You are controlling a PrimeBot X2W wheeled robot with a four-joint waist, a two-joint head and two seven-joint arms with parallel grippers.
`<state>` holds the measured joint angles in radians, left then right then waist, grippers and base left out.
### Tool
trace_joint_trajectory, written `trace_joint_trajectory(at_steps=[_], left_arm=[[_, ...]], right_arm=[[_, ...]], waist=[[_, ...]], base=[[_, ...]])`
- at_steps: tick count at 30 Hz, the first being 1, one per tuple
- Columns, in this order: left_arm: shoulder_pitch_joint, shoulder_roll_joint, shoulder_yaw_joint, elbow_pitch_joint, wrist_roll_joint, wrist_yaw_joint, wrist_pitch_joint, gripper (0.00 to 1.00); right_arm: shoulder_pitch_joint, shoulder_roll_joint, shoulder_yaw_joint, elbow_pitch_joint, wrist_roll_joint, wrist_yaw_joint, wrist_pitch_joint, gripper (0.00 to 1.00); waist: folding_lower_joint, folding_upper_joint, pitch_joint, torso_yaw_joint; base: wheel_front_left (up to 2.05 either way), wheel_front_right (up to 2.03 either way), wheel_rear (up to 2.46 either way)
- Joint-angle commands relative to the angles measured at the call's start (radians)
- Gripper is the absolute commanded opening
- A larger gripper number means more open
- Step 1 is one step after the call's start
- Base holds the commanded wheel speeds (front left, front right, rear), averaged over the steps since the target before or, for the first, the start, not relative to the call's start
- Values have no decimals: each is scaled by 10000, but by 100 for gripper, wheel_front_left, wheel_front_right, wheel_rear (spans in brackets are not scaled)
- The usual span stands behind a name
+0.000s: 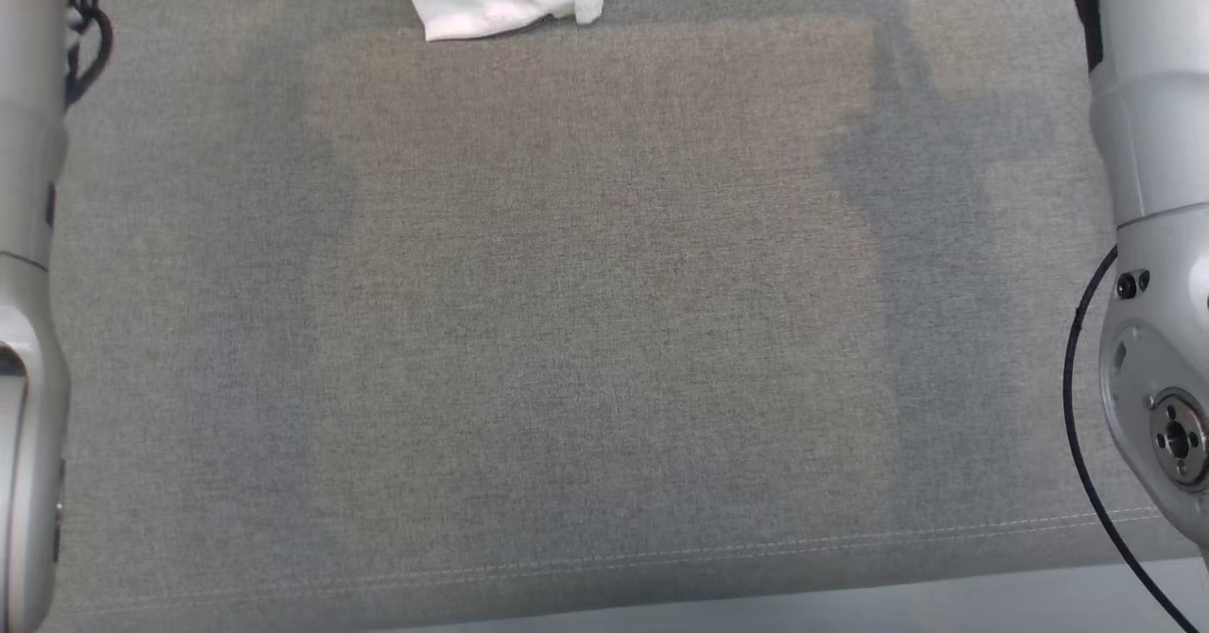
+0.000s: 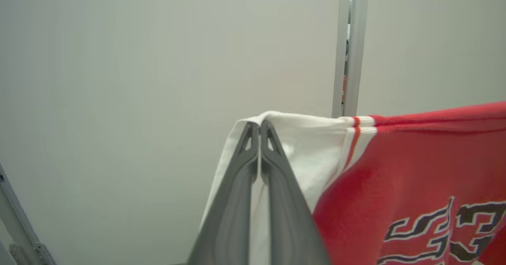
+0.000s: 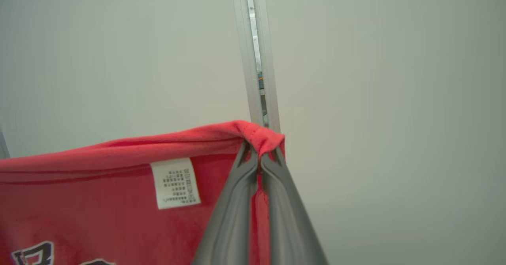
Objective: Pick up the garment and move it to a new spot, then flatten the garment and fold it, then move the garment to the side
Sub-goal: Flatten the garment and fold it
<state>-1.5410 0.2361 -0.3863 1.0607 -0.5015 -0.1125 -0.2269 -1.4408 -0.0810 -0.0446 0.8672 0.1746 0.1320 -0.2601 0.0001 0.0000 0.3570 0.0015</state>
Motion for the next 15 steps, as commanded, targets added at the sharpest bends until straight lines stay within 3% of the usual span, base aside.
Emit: trace_joint_trajectory(at_steps=[1, 9, 15], left_arm=[[309, -7, -44, 186, 20, -27, -53, 0], [2094, -732, 280, 425, -897, -165, -391, 0], [4322, -723, 884, -1459, -405, 78, -380, 0]], right_arm=[[209, -56, -75, 74, -27, -26, -32, 0], [1674, -167, 353, -119, 545, -23, -32, 0], [3399, -355, 873, -760, 1490, -24, -34, 0]], waist=[[-1, 0, 564, 252], [-1, 0, 1139, 501], [-1, 0, 1012, 571]], base=[[0, 0, 0], [0, 0, 0], [0, 0, 0]])
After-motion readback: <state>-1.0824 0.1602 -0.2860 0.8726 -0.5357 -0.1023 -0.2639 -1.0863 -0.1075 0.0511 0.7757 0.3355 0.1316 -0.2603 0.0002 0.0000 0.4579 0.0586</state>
